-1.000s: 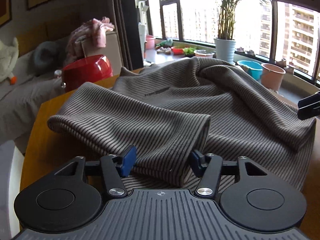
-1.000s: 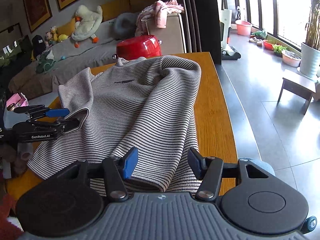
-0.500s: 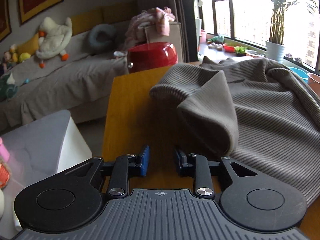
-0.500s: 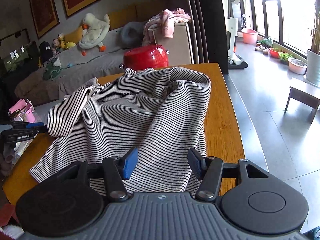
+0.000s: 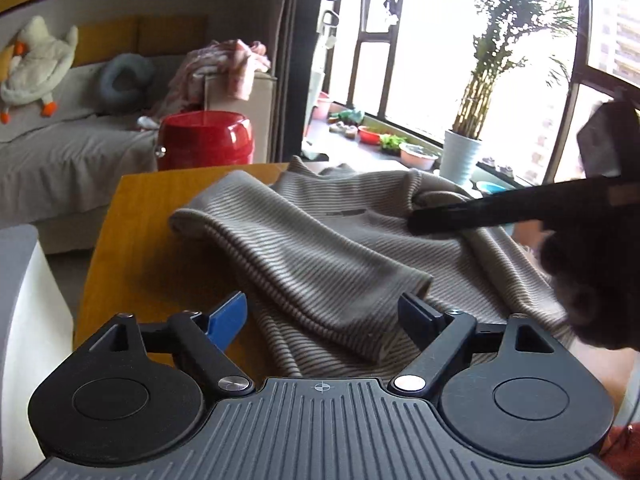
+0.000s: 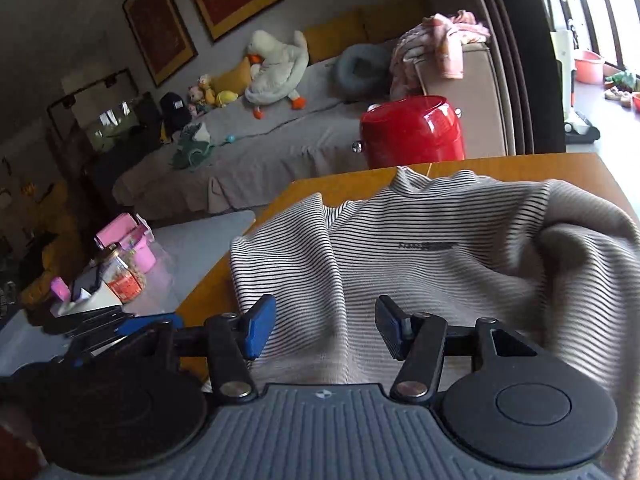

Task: Fold clothes

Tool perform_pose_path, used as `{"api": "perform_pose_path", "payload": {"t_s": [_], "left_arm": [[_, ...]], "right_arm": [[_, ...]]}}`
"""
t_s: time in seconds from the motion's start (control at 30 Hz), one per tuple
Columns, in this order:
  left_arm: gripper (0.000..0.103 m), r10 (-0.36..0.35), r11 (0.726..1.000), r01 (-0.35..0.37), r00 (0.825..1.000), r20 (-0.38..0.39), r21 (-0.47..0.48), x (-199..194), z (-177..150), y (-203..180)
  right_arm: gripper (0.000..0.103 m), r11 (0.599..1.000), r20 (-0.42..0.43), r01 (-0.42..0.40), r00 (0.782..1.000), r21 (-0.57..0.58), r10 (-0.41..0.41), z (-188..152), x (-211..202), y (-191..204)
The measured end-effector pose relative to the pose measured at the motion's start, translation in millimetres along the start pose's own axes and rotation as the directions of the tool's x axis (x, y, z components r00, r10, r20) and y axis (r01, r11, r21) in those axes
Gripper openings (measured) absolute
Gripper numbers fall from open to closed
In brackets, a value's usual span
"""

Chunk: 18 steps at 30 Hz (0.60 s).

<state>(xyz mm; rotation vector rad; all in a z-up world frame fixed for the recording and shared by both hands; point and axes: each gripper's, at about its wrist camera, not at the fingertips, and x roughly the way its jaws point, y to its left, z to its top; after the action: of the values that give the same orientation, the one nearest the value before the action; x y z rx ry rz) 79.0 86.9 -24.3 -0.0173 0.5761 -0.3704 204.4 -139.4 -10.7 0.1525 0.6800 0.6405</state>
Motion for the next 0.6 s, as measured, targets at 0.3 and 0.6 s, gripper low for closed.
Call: {"api": "perform_pose_path", "payload": {"t_s": [0.3, 0.6], "left_arm": [[0.097, 0.075, 0.996, -0.074, 0.997, 0.011, -0.048, -11, -14, 31], [0.098, 0.079, 0.993, -0.074, 0.995, 0.054, -0.091, -41, -13, 50]], "right_arm": [[0.006, 0.982, -0.100, -0.180, 0.980, -0.063, 0.174, 26, 40, 57], [0.007, 0.847, -0.082, -0.417, 0.881, 0.330, 0.466, 28, 71, 61]]}}
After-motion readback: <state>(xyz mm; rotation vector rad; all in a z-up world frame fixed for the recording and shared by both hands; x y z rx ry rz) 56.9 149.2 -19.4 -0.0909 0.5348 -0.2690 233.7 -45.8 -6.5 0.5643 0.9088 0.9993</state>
